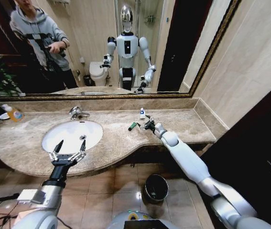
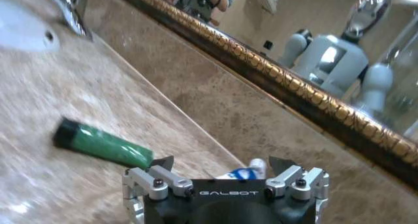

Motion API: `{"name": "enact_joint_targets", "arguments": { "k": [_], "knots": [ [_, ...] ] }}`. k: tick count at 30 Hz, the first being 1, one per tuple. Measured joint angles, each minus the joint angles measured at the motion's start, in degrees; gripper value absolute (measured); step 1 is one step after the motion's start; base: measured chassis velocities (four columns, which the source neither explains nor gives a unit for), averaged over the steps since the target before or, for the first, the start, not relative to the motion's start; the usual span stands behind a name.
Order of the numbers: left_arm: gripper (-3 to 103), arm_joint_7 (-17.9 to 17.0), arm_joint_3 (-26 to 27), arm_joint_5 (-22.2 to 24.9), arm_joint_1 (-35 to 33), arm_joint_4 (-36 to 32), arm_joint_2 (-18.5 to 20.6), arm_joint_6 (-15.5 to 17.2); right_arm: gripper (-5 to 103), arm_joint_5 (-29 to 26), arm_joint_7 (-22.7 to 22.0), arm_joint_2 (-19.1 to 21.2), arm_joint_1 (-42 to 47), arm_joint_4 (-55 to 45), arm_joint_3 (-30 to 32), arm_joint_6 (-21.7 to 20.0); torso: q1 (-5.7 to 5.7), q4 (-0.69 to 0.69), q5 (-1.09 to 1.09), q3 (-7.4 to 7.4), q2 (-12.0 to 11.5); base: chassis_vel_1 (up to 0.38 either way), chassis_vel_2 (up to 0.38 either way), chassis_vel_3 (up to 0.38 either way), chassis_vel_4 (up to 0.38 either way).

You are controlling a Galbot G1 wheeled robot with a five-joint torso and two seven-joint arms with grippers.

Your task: Pick up the trash from the sink and place it in the trash bin.

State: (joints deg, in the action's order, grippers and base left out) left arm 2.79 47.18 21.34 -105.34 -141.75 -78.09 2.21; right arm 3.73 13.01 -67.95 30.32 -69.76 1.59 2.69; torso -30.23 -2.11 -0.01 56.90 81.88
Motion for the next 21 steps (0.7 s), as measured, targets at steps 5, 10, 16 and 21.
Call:
{"name": "enact_joint_targets", "arguments": {
  "k": [5,10,16,21],
  "knots": [
    [100,0.0,0.0,0.0,0.0,0.0,0.0,0.0,96,2.69,-0.59,-0.63,-1.22,1.49,-0.36,0.93,0.0,0.0,0.0,0.0,0.0,0.0,0.0,0.0,0.0],
    [100,0.0,0.0,0.0,0.0,0.0,0.0,0.0,97,5.06,-0.7,-1.8,-3.12,4.85,-0.83,2.16,0.0,0.0,0.0,0.0,0.0,0.0,0.0,0.0,0.0],
    [100,0.0,0.0,0.0,0.0,0.0,0.0,0.0,95,5.85,-1.02,-3.17,-5.47,9.7,-1.19,3.02,0.0,0.0,0.0,0.0,0.0,0.0,0.0,0.0,0.0],
    [100,0.0,0.0,0.0,0.0,0.0,0.0,0.0,86,6.34,-0.73,-3.63,-6.32,11.15,-0.86,4.06,0.0,0.0,0.0,0.0,0.0,0.0,0.0,0.0,0.0]
  ]
}}
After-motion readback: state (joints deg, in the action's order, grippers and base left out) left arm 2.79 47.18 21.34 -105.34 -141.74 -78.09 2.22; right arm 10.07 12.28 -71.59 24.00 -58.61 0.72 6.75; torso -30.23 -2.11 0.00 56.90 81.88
